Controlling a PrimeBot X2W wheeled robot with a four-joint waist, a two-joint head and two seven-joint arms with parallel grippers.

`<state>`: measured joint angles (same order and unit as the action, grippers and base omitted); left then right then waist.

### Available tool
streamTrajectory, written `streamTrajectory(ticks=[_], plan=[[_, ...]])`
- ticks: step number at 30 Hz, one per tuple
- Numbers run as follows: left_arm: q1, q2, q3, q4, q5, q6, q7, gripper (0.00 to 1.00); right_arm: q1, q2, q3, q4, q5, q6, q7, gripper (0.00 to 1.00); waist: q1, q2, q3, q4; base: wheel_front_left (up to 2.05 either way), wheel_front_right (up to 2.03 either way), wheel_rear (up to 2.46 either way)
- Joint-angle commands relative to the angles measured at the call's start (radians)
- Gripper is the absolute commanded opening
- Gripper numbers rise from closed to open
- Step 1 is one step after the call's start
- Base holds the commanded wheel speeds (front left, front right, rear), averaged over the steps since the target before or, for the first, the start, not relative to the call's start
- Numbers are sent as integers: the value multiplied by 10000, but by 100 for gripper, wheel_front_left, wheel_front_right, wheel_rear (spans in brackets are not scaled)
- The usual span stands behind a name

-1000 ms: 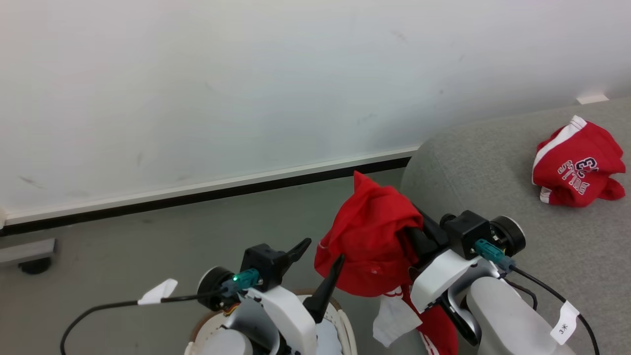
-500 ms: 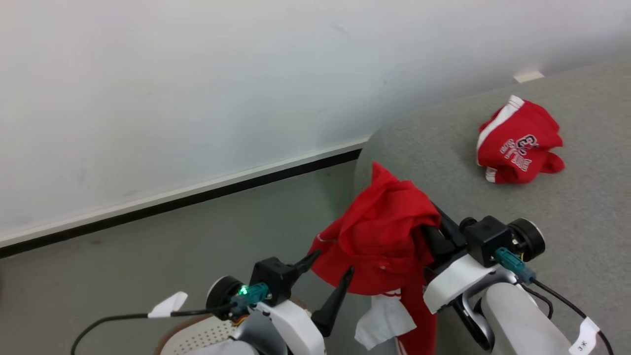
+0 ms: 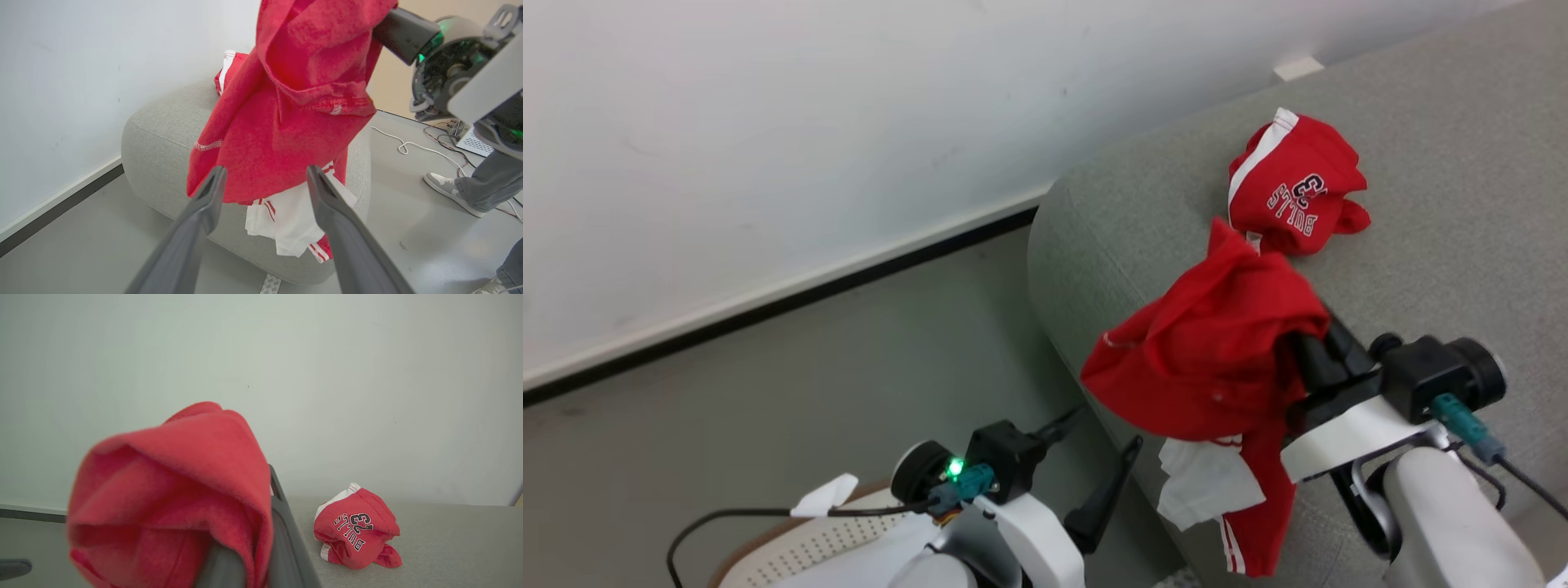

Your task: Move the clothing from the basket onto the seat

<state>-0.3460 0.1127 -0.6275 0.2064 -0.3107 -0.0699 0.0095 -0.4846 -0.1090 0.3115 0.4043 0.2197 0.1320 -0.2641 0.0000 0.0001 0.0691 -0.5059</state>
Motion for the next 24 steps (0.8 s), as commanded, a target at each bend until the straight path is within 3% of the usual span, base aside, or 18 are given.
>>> streamTrajectory(ticks=[1, 7, 11, 19, 24], plan=[[-231, 81, -31, -49, 140, -32, 49, 100, -144, -47, -243, -197, -5, -26, -2, 0, 0, -1, 489, -27, 0, 0, 0], [-1141, 308, -235, -239, 373, -226, 335, 100, -1102, 89, -1238, -674, -119, -26, -2, 0, 0, -1, 1819, 342, 0, 0, 0], [-1952, 402, -301, -426, 516, -328, 506, 100, -2290, -151, -1926, -645, -269, -26, -2, 0, 0, -1, 2897, 744, 0, 0, 0], [-3227, 470, -396, -640, 682, -454, 420, 100, -5267, -1181, -3606, -125, -254, -26, 467, 0, 0, -1, 4650, 1531, 0, 0, 0], [-3574, 500, -459, -578, 684, -501, 135, 100, -7438, -2031, -5516, 512, -266, -26, 1020, 0, 0, -1, 5297, 1895, 0, 0, 0]])
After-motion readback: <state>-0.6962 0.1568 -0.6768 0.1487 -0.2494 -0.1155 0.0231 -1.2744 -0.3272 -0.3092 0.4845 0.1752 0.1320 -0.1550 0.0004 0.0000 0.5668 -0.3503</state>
